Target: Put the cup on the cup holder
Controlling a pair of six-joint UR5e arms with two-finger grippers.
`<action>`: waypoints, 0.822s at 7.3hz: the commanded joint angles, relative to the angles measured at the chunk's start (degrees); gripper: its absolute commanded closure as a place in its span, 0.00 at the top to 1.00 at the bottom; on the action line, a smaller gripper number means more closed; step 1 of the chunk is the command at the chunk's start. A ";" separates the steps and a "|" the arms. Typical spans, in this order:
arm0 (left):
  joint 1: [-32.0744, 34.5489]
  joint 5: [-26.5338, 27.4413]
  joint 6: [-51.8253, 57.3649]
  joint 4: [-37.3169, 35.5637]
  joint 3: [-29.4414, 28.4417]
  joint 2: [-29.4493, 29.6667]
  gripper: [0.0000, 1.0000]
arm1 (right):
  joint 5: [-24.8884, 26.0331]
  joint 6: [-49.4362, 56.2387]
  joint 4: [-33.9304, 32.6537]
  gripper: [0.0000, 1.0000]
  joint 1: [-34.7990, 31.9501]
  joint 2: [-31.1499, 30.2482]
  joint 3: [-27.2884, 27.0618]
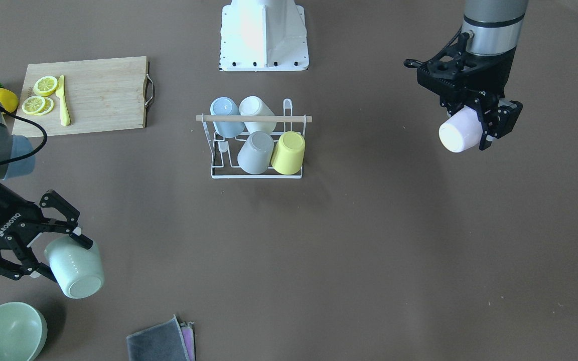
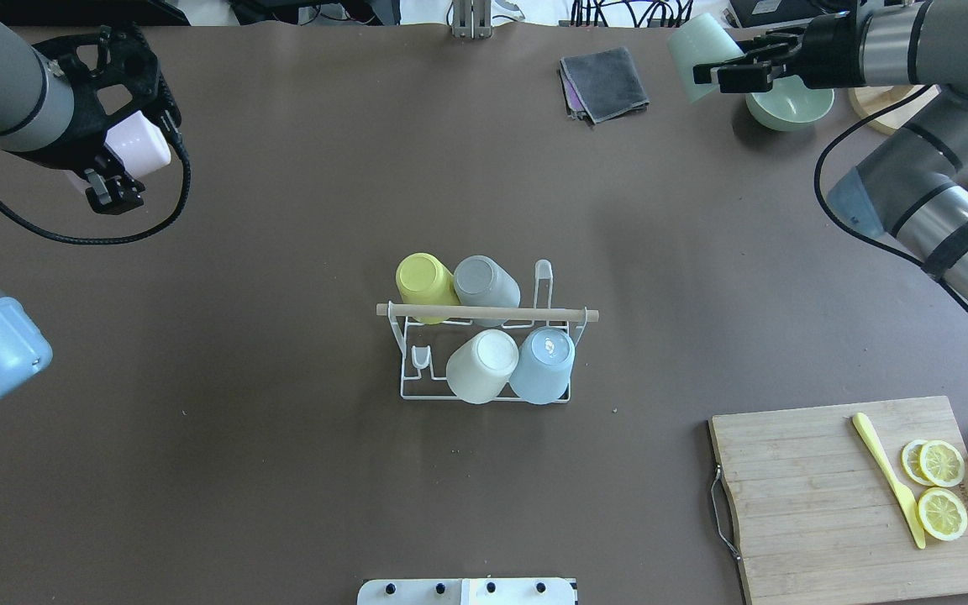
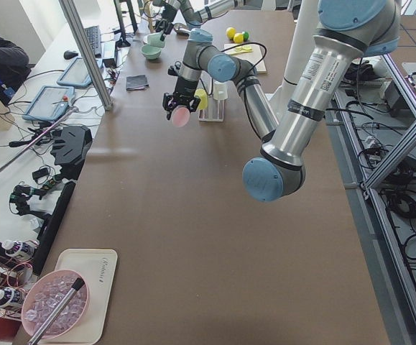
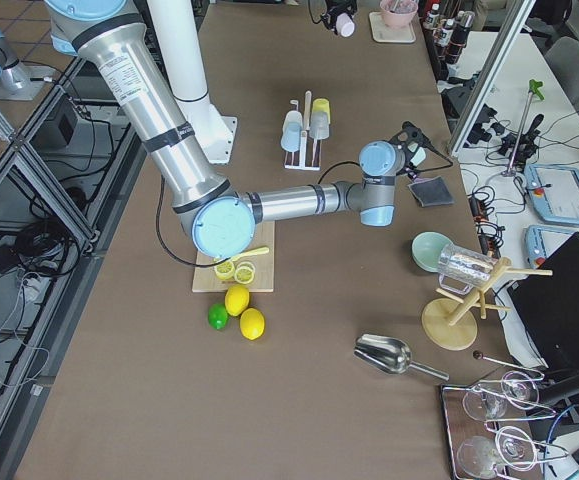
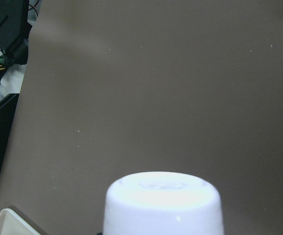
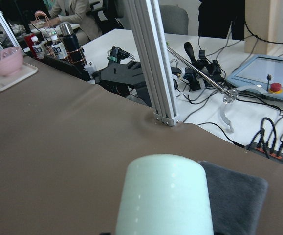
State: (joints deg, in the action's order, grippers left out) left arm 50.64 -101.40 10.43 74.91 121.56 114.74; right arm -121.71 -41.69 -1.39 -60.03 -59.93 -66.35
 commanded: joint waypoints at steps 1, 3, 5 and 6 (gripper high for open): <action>-0.01 -2.83 -5.83 13.79 -0.80 -2.13 0.50 | 6.04 -2.09 9.28 0.31 7.79 0.43 -0.45; -0.10 -3.01 -12.33 25.85 -0.63 -2.42 0.49 | 5.27 0.71 12.88 0.31 10.36 3.32 -0.80; -0.80 -2.57 -15.00 40.43 -1.33 -2.50 0.50 | 4.29 13.14 14.40 0.31 13.08 4.12 -1.15; -2.46 -2.57 -15.96 47.19 -1.42 -2.50 0.50 | 4.38 16.43 14.48 0.31 13.71 4.03 -1.85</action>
State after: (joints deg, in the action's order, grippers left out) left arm 49.55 -104.04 -4.27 113.86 120.22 112.26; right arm -117.27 -30.66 12.72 -47.61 -56.00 -67.53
